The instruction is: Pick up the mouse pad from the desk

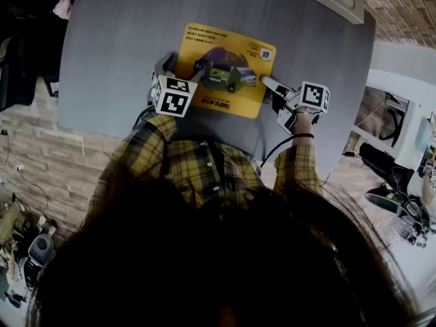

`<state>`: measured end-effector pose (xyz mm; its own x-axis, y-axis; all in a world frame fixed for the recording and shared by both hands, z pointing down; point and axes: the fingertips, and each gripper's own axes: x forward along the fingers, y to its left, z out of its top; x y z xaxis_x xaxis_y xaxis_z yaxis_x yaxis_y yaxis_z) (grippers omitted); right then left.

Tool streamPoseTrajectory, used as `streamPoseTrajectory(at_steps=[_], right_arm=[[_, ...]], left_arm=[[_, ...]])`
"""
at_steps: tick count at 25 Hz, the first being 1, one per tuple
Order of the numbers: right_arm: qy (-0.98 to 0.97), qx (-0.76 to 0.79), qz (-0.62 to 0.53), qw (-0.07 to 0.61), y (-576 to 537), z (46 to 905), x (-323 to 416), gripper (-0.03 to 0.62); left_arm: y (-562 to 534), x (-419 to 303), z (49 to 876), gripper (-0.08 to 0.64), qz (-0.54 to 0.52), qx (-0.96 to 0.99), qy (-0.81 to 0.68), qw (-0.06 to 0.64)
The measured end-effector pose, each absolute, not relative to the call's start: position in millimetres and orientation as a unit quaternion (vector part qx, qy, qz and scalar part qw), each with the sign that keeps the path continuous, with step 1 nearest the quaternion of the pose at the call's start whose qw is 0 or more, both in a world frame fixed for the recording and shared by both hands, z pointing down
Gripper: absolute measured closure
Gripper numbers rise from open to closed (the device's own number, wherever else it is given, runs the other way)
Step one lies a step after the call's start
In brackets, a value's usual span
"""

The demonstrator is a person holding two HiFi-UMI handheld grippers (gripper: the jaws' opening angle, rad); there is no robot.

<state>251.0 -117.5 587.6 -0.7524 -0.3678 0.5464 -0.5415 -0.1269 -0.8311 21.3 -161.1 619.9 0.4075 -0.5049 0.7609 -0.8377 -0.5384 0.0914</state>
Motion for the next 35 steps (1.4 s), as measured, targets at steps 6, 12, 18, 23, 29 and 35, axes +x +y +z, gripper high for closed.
streamPoseTrajectory(at_steps=[6,12,18,23,29,35], right_arm=[[-0.692,0.298,0.657,0.029,-127.2,582.2,242.5,0.308],[-0.705,0.227,0.672,0.002,-126.2,575.2,228.5,0.309],[-0.719,0.167,0.674,0.016,-124.7,571.5,203.4,0.310],[-0.713,0.140,0.687,0.011,-129.2,569.6,183.2,0.313],[-0.714,0.145,0.685,0.016,-133.5,572.2,173.5,0.361],[-0.717,0.166,0.676,0.033,-133.6,581.6,177.0,0.468]], left_arm=[[-160.8,20.4,616.4,0.160,0.351,0.804,-0.417,0.237],[-161.3,20.8,616.7,0.160,0.351,0.804,-0.417,0.237],[-160.0,21.5,619.2,0.160,0.350,0.805,-0.416,0.239],[-160.7,22.4,620.5,0.160,0.347,0.806,-0.416,0.238],[-160.1,21.1,618.1,0.160,0.350,0.804,-0.417,0.240],[-161.3,22.3,617.9,0.160,0.345,0.808,-0.417,0.235]])
